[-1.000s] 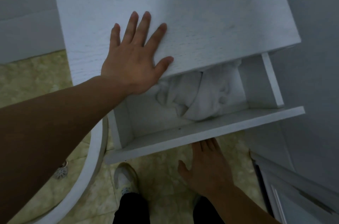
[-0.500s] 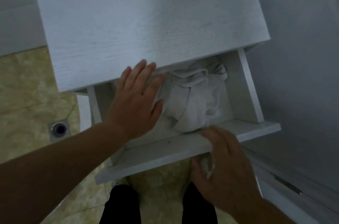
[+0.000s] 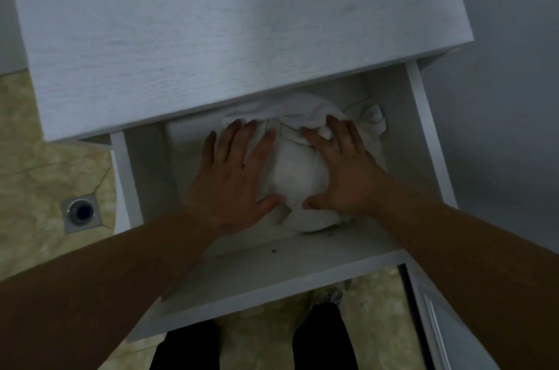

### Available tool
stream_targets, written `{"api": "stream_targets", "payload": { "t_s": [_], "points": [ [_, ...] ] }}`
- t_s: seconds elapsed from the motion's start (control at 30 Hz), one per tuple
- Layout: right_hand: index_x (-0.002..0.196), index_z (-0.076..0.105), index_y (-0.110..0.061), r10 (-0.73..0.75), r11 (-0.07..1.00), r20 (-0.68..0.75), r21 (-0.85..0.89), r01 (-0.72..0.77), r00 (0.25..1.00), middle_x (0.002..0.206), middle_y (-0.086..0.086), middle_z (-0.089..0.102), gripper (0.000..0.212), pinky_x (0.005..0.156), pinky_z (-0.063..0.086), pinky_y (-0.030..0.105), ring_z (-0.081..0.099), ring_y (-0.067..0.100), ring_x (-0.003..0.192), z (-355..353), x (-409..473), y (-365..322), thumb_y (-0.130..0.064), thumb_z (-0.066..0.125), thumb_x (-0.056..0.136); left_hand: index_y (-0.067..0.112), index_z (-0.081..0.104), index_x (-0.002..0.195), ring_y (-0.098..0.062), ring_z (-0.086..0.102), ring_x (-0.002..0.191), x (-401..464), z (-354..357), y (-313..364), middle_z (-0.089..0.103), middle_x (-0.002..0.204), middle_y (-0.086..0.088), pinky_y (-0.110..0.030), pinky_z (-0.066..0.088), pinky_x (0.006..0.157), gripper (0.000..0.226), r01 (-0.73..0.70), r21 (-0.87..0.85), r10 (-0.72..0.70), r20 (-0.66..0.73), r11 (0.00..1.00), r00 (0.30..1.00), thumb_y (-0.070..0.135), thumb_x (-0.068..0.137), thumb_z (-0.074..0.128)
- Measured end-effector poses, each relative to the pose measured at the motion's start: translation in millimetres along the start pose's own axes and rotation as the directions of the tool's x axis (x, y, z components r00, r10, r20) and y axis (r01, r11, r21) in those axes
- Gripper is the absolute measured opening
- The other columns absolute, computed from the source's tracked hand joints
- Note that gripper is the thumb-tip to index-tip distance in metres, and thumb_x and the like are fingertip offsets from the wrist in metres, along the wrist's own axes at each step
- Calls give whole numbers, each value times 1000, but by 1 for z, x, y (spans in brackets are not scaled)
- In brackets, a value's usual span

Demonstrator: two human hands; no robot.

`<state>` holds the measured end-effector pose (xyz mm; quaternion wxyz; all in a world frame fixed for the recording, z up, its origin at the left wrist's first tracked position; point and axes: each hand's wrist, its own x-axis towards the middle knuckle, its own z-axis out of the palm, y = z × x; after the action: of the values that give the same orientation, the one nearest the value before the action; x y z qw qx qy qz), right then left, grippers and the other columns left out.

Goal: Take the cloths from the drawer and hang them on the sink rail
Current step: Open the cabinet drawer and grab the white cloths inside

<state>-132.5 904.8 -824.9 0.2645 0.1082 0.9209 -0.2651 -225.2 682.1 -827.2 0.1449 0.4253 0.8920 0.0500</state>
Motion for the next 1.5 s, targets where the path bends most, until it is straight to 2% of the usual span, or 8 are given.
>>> {"api": "stream_targets", "payload": {
  "t_s": [0.13, 0.23, 0.4, 0.6, 0.8, 1.03, 1.23, 1.5],
  "points": [
    [151, -5, -51, -6, 994, -77, -105, -2, 997, 162, 0, -17, 118, 113, 18, 61, -4, 33, 149, 20, 9, 8, -64, 76, 65, 30, -11, 152, -29, 0, 147, 17, 21, 0, 2, 161, -9, -50, 9, 118, 118, -11, -130, 28, 126, 991, 992, 87, 63, 43],
    [150, 22, -46, -31, 998, -163, -54, 22, 986, 162, 10, 4, 101, 109, 28, 61, 17, 40, 142, 26, 12, 9, -54, 76, 64, 26, 6, 153, -34, 18, 141, 19, 37, 5, 20, 156, -16, -54, 23, 112, 117, -18, -141, 36, 127, 990, 991, 85, 60, 46],
    [126, 60, -26, -57, 991, -261, 98, 85, 964, 140, 20, 39, 64, 96, 46, 53, 48, 42, 110, 17, 7, 4, -27, 78, 64, 6, 58, 120, -34, 50, 99, 32, 29, 13, 58, 112, -21, -46, 53, 79, 58, -165, -227, 142, -111, 960, 984, 38, 73, 72],
    [116, 55, -35, -63, 946, -401, 268, 183, 914, 129, 7, 42, 51, 92, 51, 40, 51, 23, 106, -21, -30, -30, -23, 68, 68, 8, 62, 99, -17, 50, 76, 21, -42, 26, 59, 95, -13, -22, 44, 61, 27, -271, -305, 199, -247, 913, 948, 17, 74, 68],
    [118, 49, -33, -192, 943, -479, 153, 297, 856, 130, 3, 39, 47, 91, 52, 34, 51, 21, 108, -129, -71, -86, -45, 56, 73, 9, 54, 110, -19, 49, 82, 8, -161, 33, 58, 102, -15, -18, 41, 71, 33, -333, -218, 217, -427, 917, 878, 23, 80, 62],
    [120, 59, -25, -221, 951, -604, 40, 307, 765, 127, 6, 41, 51, 86, 48, 31, 55, 26, 101, -242, -42, -132, -22, 71, 71, 12, 58, 115, -26, 55, 83, 49, -280, 7, 51, 110, -12, -25, 41, 61, 46, -227, -143, 130, -493, 963, 860, 8, 71, 72],
    [130, 55, -23, -230, 969, -522, -50, 240, 821, 132, 13, 41, 59, 93, 46, 40, 51, 37, 110, -257, 36, -129, -21, 71, 74, 9, 57, 123, -38, 58, 95, 101, -267, -34, 56, 116, -19, -44, 42, 81, 56, -52, 58, 71, -409, 997, 910, 8, 69, 71],
    [144, 41, -19, -187, 981, -569, -146, 126, 801, 147, 16, 39, 75, 108, 38, 55, 34, 37, 138, -191, 52, -123, -43, 63, 75, 23, 35, 144, -33, 13, 146, 99, -211, -36, 26, 155, -10, -55, 13, 116, 69, 98, 202, -32, -310, 975, 950, 31, 82, 63]
  ]
}}
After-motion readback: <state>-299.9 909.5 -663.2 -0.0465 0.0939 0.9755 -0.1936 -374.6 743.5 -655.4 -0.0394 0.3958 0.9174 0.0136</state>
